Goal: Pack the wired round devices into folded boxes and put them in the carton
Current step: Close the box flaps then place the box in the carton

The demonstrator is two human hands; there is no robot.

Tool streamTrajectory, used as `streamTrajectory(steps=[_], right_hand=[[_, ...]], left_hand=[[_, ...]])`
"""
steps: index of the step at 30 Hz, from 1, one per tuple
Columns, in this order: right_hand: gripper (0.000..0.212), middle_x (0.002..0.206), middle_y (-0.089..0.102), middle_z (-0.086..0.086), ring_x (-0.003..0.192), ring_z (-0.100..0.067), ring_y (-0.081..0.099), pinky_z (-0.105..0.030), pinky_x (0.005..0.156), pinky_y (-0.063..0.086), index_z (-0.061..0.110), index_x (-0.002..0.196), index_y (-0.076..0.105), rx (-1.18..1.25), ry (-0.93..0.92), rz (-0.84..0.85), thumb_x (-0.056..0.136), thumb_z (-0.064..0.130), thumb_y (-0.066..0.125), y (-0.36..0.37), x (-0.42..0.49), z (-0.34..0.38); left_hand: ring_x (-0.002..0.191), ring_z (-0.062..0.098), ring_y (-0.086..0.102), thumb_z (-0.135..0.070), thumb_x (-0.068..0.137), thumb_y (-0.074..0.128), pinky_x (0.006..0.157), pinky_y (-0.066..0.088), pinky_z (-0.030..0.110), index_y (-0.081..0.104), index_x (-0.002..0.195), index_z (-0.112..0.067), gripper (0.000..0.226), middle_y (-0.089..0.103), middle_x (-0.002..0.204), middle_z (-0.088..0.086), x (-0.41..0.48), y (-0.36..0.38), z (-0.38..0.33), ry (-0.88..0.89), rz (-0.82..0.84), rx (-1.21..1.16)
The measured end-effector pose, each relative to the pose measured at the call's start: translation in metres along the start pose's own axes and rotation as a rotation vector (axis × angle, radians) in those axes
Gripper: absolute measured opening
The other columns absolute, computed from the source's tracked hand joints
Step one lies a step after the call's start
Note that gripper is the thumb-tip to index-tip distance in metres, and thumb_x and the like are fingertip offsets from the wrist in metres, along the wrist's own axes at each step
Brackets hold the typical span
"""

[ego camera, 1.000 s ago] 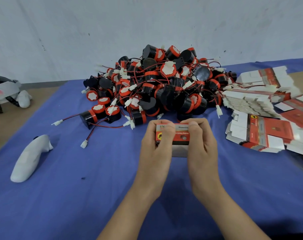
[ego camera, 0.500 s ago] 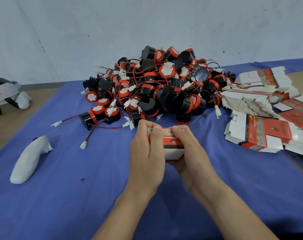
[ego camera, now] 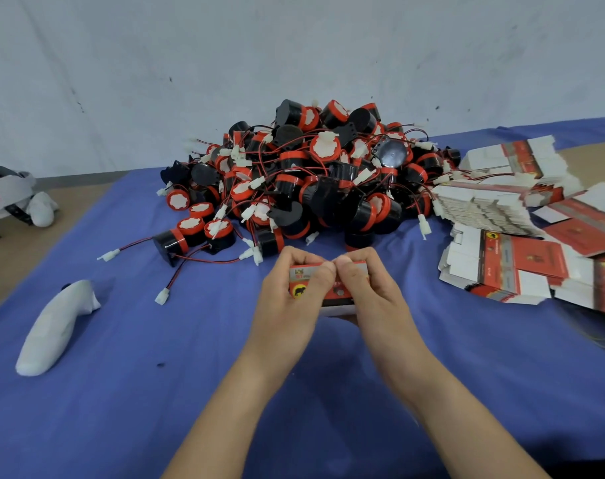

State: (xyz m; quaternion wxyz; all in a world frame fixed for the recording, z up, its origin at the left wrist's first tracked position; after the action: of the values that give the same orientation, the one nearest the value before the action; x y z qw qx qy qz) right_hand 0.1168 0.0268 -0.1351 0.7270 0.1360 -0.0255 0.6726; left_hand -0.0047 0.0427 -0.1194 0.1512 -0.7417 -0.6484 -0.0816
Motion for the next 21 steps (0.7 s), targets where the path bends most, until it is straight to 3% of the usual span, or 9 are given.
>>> streamTrajectory(steps=[5, 9, 14, 17, 21], right_hand=[[0.022, 0.087, 0.067, 0.002, 0.097, -0.032, 0.066, -0.056, 0.095, 0.054, 0.025, 0.089, 0.057, -0.009, 0.003, -0.034, 0.107, 0.034, 0.048, 0.007, 0.000, 0.009], [0.031, 0.085, 0.064, -0.001, 0.083, -0.019, 0.060, -0.051, 0.087, 0.052, 0.020, 0.089, 0.055, 0.008, -0.036, -0.092, 0.108, 0.042, 0.042, 0.006, -0.002, 0.014], [0.036, 0.080, 0.069, 0.012, 0.076, -0.002, 0.066, -0.018, 0.070, 0.054, 0.023, 0.088, 0.064, 0.054, -0.044, -0.243, 0.105, 0.045, 0.040, -0.002, -0.017, 0.016], [0.037, 0.078, 0.069, 0.007, 0.076, -0.005, 0.066, -0.021, 0.069, 0.055, 0.028, 0.080, 0.065, 0.102, -0.049, -0.342, 0.107, 0.038, 0.041, -0.011, -0.026, 0.024], [0.037, 0.076, 0.074, 0.001, 0.072, -0.009, 0.070, -0.025, 0.065, 0.058, 0.012, 0.089, 0.063, 0.196, 0.011, -0.466, 0.108, 0.034, 0.040, -0.022, -0.047, 0.031]], left_hand=[[0.072, -0.001, 0.065, -0.026, 0.100, 0.058, 0.062, 0.047, 0.010, 0.059, 0.089, -0.018, 0.013, 0.069, 0.080, -0.012, 0.004, 0.000, -0.007, 0.025, -0.035, -0.002], [0.075, 0.000, 0.068, -0.035, 0.104, 0.050, 0.061, 0.049, 0.010, 0.059, 0.092, -0.020, 0.021, 0.072, 0.082, -0.011, -0.001, 0.011, -0.013, 0.007, -0.077, -0.029], [0.071, 0.006, 0.068, -0.037, 0.108, 0.035, 0.060, 0.051, 0.015, 0.063, 0.088, -0.020, 0.039, 0.071, 0.080, -0.007, -0.010, 0.041, -0.016, -0.023, -0.269, -0.068], [0.067, 0.008, 0.069, -0.039, 0.108, 0.036, 0.055, 0.051, 0.016, 0.066, 0.078, -0.027, 0.045, 0.072, 0.077, -0.006, -0.017, 0.060, -0.024, 0.000, -0.360, -0.122], [0.062, 0.014, 0.070, -0.041, 0.096, 0.036, 0.049, 0.053, 0.025, 0.066, 0.067, -0.023, 0.045, 0.072, 0.068, -0.001, -0.024, 0.083, -0.033, 0.032, -0.399, -0.134]])
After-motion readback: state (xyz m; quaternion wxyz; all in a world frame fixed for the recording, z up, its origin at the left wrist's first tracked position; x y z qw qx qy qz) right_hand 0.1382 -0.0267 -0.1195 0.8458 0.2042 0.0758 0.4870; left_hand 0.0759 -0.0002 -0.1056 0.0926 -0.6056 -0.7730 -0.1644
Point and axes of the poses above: each hand's wrist, its own x-axis towards the middle knuckle, its own y-axis out of the palm, z = x × y, the point moved 1 cm from there along x, towards the middle knuckle
